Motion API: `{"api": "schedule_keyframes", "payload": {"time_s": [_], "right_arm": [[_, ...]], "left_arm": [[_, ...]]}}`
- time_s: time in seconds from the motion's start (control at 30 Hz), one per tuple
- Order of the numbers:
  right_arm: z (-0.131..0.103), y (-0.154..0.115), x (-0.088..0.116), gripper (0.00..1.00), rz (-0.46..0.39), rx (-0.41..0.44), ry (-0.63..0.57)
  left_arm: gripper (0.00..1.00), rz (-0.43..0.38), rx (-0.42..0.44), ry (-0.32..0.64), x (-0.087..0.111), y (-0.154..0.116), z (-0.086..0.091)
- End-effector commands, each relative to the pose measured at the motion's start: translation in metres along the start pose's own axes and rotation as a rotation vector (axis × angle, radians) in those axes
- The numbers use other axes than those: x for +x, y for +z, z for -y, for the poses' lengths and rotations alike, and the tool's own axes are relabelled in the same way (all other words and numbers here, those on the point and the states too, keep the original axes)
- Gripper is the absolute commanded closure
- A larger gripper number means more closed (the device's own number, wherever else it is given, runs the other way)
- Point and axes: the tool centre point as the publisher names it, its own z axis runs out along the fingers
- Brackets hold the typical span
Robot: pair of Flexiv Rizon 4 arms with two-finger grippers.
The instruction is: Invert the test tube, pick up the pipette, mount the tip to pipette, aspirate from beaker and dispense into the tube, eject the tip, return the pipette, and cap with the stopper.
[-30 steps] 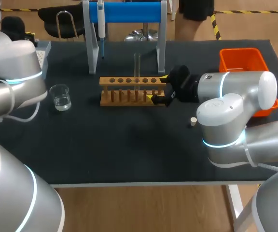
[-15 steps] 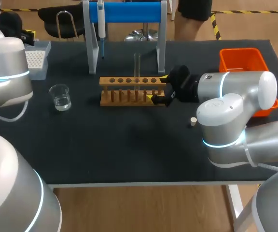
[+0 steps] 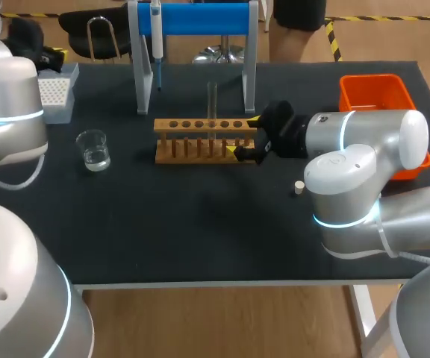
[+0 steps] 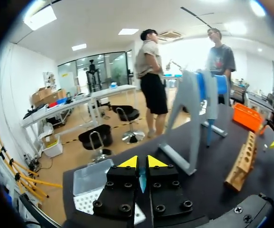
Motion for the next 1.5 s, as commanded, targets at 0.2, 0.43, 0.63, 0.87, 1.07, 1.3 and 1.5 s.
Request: {"api": "schedule_keyframes", "payload": {"time_s": [0.2, 0.43, 0.63, 0.87, 1.07, 1.3, 1.5], "right_arm": [[0.000, 0.000, 0.000, 0.00, 0.001, 0.003, 0.001], [0.000, 0.000, 0.000, 0.00, 0.001, 0.003, 0.001], [0.000, 0.000, 0.000, 0.00, 0.001, 0.003, 0.001], [0.000, 0.000, 0.000, 0.00, 0.001, 0.003, 0.001], [0.000, 0.000, 0.000, 0.00, 0.001, 0.003, 0.001], [0.000, 0.000, 0.000, 0.00, 0.001, 0.003, 0.001], [0.000, 0.000, 0.000, 0.00, 0.001, 0.003, 0.001]], "left_arm": [[1.00, -0.270, -0.105, 0.046, 0.106, -0.086, 0.020], [1.00, -0.301, -0.114, 0.052, 0.118, -0.092, 0.023], [1.00, -0.301, -0.114, 0.052, 0.118, -0.092, 0.023], [1.00, -0.301, -0.114, 0.052, 0.118, -0.092, 0.023], [1.00, -0.327, -0.089, 0.077, 0.138, -0.101, 0.032], [1.00, -0.391, -0.141, 0.085, 0.215, -0.132, 0.044], [1.00, -0.432, -0.127, 0.082, 0.276, -0.148, 0.048]]}}
